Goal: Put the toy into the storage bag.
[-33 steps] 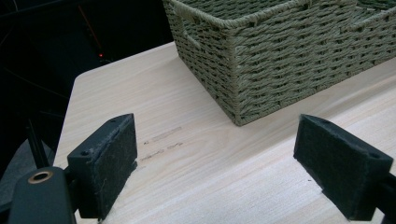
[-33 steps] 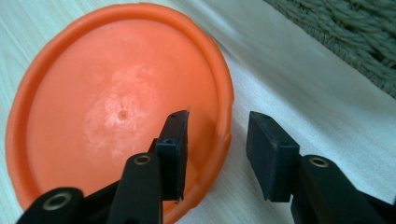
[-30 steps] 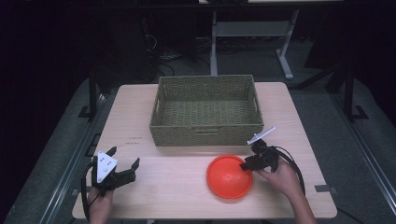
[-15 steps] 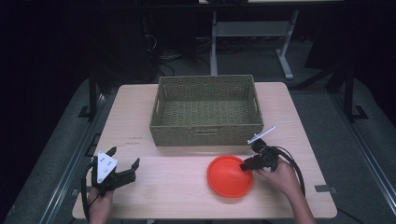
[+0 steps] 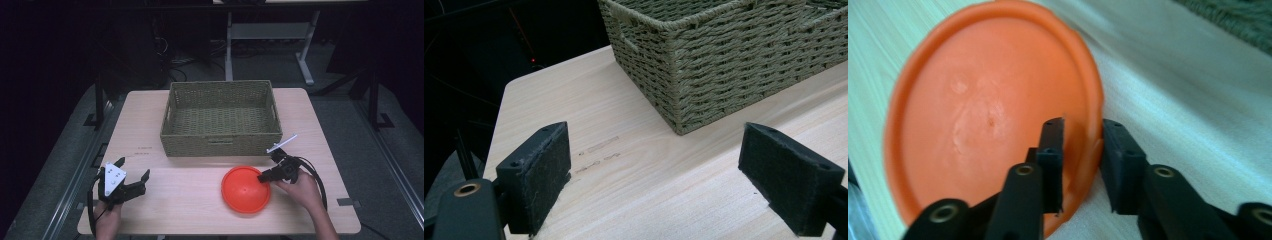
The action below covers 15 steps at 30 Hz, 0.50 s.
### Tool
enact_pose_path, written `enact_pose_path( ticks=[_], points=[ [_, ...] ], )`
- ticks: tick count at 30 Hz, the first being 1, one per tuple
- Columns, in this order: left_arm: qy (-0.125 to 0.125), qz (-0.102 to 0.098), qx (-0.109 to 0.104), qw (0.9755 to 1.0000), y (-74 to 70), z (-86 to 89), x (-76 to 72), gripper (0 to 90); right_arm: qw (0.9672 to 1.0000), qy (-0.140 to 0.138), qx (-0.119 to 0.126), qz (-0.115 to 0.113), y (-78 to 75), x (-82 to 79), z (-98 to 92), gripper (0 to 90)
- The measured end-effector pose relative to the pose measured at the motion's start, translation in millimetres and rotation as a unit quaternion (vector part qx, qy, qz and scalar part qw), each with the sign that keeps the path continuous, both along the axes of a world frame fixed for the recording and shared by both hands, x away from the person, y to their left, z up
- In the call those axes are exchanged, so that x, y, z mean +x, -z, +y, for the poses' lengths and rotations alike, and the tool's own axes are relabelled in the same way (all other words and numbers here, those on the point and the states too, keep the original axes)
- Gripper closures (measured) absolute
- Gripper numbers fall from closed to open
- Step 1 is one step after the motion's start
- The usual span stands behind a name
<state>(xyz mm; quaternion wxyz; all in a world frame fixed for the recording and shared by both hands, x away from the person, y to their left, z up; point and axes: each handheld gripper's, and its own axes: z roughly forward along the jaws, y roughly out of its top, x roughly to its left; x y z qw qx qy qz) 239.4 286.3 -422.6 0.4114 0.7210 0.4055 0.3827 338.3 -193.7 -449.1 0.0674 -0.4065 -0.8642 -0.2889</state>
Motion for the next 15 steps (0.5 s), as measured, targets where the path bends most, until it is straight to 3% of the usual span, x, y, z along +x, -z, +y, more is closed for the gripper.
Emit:
enact_pose_path(
  ticks=[4,7,10,15],
  points=[
    [0.000,0.000,0.001,1.0000,-0.1,-0.2,0.0,12.8,0.9998,0.006,0.019,-0.005,-5.8,-2.3,-2.5,77.0],
    [0.000,0.000,0.000,1.0000,-0.1,-0.3,0.0,12.8,0.9998,0.008,0.017,-0.009,-9.8,-4.4,-2.7,79.5],
    [0.000,0.000,0.001,1.0000,-0.1,-0.3,-0.1,12.8,0.9990,0.013,0.041,-0.011,-13.7,-5.8,-5.4,81.4],
    [-0.001,0.000,-0.001,1.0000,0.1,-0.3,0.5,12.8,0.9990,0.005,0.035,-0.027,-22.7,-9.6,-1.3,81.7]
  ],
)
